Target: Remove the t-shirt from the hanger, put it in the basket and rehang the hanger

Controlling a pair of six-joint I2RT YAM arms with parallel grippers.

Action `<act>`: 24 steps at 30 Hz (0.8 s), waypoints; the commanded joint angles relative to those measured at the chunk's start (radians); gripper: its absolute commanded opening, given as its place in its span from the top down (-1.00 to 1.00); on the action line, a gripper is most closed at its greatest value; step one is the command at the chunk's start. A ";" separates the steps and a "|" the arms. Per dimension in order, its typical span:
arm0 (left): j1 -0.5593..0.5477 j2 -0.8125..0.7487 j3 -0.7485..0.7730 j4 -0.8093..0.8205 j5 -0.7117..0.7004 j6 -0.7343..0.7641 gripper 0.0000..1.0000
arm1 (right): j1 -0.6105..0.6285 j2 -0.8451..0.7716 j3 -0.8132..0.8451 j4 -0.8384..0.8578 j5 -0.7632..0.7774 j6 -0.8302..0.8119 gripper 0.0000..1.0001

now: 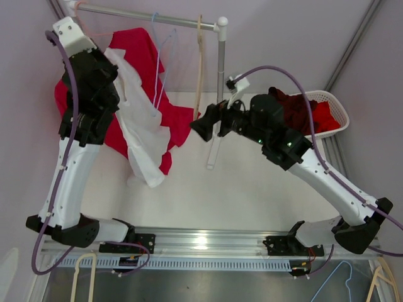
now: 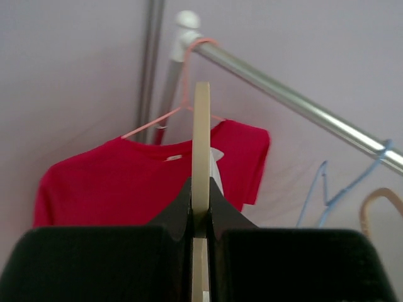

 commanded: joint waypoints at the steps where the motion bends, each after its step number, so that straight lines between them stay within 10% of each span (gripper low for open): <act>1: -0.043 -0.072 -0.077 0.051 -0.322 0.062 0.99 | 0.122 0.013 0.002 0.086 -0.051 0.004 -0.97; 17: -0.137 -0.098 -0.173 0.098 -0.456 0.157 0.99 | 0.432 0.134 0.032 0.180 -0.035 -0.076 -0.93; 24: -0.157 -0.094 -0.138 0.089 -0.421 0.166 0.99 | 0.452 0.229 0.068 0.170 0.200 -0.122 -0.27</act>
